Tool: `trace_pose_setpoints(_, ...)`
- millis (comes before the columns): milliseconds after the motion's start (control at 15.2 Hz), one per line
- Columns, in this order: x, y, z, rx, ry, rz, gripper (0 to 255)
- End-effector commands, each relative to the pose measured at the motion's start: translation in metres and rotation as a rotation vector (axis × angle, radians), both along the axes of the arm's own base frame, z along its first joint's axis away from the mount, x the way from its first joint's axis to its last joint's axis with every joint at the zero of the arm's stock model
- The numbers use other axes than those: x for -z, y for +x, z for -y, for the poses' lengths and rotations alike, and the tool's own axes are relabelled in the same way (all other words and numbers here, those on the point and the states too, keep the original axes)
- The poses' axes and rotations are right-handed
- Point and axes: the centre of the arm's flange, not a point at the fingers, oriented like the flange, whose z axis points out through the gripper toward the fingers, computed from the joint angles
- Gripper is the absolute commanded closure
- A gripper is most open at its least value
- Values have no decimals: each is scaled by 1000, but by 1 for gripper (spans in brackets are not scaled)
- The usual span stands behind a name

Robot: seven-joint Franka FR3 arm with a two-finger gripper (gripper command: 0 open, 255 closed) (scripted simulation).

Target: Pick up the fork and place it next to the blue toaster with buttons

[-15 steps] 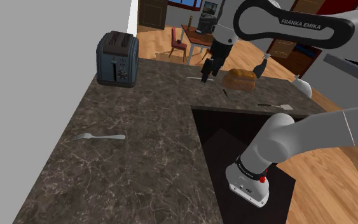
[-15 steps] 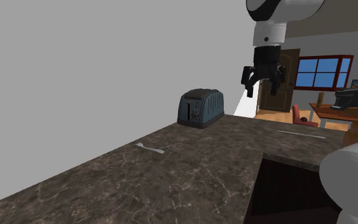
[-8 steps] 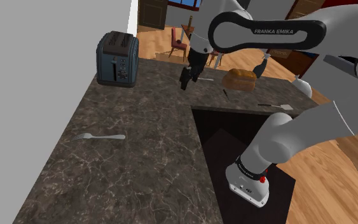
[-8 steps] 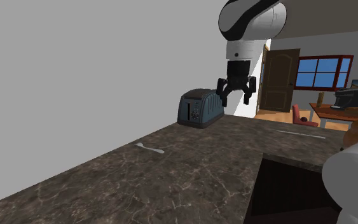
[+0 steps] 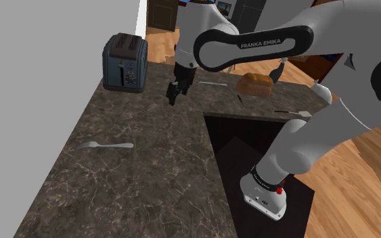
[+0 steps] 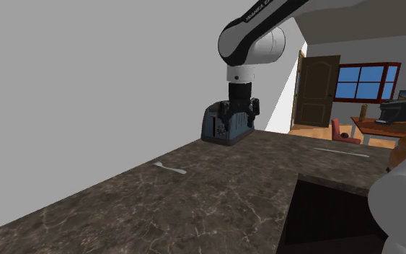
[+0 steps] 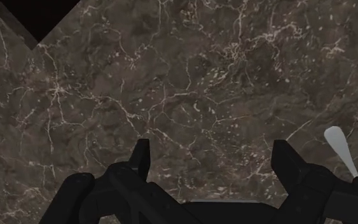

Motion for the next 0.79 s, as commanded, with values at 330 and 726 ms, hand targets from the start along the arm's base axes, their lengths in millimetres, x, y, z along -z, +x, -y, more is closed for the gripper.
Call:
trace_pose_setpoints(330, 39, 33, -79, -73, -5, 16, 0)
trace_pose_setpoints(726, 72, 57, -146, -136, -11, 28, 0)
